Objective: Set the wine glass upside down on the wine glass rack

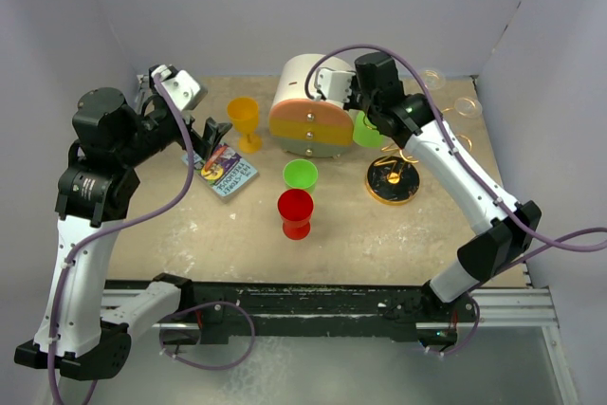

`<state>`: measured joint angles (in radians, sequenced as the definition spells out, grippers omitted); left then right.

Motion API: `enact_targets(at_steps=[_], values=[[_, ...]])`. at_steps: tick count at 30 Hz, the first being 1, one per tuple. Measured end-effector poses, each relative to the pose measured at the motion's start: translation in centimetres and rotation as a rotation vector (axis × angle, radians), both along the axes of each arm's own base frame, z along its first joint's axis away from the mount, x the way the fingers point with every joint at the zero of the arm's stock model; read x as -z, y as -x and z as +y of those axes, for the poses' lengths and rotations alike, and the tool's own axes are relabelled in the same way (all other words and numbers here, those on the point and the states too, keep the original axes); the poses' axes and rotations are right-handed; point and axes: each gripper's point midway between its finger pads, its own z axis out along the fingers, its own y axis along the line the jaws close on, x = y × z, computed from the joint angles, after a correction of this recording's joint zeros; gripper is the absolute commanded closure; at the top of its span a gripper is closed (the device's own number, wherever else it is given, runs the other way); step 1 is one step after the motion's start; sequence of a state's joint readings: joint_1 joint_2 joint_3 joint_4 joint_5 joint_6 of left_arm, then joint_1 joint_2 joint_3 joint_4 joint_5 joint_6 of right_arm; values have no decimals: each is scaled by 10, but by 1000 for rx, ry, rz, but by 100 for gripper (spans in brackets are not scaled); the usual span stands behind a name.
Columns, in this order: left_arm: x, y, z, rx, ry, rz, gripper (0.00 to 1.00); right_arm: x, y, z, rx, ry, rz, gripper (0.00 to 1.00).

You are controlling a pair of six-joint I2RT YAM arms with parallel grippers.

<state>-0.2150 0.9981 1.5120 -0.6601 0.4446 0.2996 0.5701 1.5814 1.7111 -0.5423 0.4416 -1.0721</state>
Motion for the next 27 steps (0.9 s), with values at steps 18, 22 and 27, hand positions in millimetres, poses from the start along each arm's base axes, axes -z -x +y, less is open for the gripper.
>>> enact_targets(at_steps=[18, 22, 27], values=[[0, 2, 0, 2, 1, -4, 1, 10, 5, 12, -20, -54, 39, 75], [-1, 3, 1, 2, 0, -7, 1, 14, 7, 13, -21, -67, 56, 74], [-1, 3, 1, 2, -4, -10, 1, 17, 10, 20, -39, -104, 78, 71]])
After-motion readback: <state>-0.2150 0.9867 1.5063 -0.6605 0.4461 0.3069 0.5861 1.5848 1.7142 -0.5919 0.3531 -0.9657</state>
